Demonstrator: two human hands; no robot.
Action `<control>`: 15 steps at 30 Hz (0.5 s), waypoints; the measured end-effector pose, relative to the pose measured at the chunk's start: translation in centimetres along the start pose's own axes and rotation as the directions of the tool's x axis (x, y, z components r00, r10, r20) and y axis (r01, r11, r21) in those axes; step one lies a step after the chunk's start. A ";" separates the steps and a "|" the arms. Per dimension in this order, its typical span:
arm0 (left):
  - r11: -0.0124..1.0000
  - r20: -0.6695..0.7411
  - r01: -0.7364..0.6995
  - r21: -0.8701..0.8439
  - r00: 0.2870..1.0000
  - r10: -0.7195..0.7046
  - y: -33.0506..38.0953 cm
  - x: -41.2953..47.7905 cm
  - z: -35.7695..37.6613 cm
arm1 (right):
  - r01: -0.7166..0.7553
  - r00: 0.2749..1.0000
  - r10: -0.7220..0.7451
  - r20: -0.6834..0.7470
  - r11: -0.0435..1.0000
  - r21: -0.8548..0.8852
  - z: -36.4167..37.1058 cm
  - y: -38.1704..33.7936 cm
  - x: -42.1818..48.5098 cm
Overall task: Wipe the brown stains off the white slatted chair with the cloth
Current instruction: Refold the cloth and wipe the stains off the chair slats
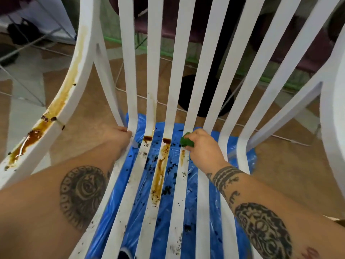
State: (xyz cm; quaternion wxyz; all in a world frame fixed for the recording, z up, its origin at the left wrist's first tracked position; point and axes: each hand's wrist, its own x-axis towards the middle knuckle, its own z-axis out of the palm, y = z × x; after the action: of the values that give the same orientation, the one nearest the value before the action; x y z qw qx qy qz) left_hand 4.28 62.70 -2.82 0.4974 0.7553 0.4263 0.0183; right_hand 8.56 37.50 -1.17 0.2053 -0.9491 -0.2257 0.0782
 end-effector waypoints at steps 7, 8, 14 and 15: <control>0.992 0.002 0.033 0.125 0.999 -0.034 0.5 1.0 -0.8 | -0.165 0.977 0.145 0.157 0.978 0.124 -4.2 -0.4 1.6; 0.989 0.005 0.025 0.146 1.000 -0.026 0.5 0.9 -0.7 | -0.145 0.986 0.131 0.107 0.981 0.128 -4.0 -0.6 1.6; 0.987 -0.013 0.009 0.160 1.000 -0.007 0.4 0.5 -0.8 | 0.060 0.988 -0.041 0.146 0.989 -0.132 -0.6 -1.7 0.2; 0.989 -0.019 0.008 0.147 1.000 -0.005 0.4 0.4 -0.7 | 0.060 0.978 -0.033 0.205 0.991 -0.123 -1.3 -1.8 0.2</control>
State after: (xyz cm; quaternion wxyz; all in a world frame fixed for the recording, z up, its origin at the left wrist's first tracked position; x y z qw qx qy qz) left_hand 4.48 63.37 -2.28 0.4366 0.7882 0.4336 -0.0076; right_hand 8.31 38.62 0.76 0.1213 -0.9419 -0.2722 0.1551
